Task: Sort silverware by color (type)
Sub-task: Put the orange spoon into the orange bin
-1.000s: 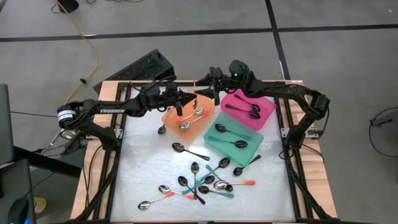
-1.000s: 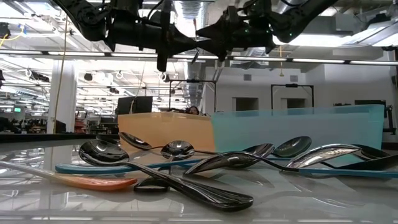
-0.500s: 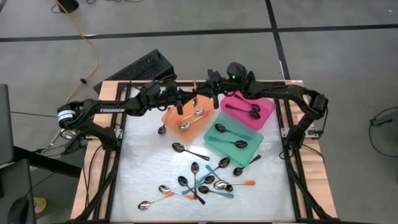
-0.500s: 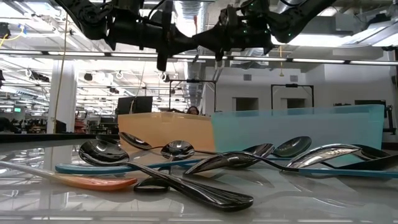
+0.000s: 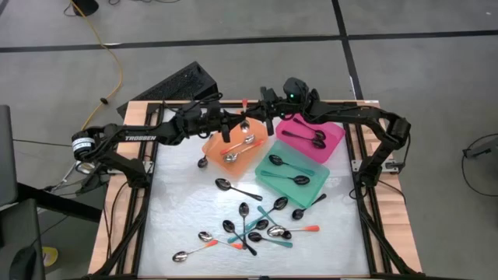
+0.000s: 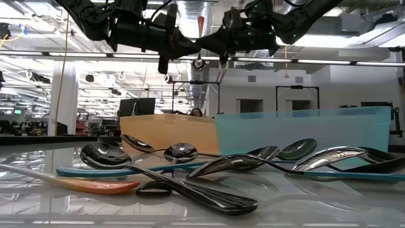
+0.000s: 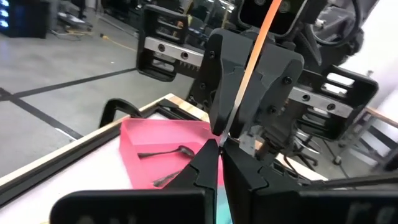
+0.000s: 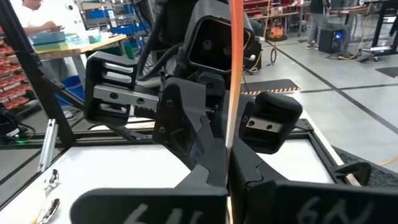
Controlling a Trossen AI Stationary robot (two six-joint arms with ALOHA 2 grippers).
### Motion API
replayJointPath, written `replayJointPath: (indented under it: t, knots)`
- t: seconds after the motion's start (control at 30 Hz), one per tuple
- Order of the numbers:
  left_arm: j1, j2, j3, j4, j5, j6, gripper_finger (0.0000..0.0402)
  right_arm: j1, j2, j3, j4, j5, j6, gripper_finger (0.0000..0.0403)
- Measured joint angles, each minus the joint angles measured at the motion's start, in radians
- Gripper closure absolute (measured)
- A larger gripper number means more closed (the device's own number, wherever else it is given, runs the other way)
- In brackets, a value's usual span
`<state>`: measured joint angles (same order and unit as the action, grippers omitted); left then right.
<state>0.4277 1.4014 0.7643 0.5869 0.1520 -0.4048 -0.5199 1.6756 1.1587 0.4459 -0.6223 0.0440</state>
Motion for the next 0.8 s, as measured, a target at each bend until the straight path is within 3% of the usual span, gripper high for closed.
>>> replayJointPath:
  t: [0.43,0.6,0.8]
  knots:
    - [0.001,-0.001,0.000,-0.039,-0.073,-0.053,0.0336,-0.103,-0.001,0.000,-0.032,0.093,0.047,0.0398]
    - [0.021,-0.004,0.000,0.114,-0.083,-0.071,0.0334,-0.163,-0.002,-0.010,-0.032,0.123,0.113,0.0398]
    - [0.056,-0.005,0.000,0.352,-0.090,-0.062,0.0334,-0.149,-0.003,-0.040,-0.016,0.127,0.116,0.0398]
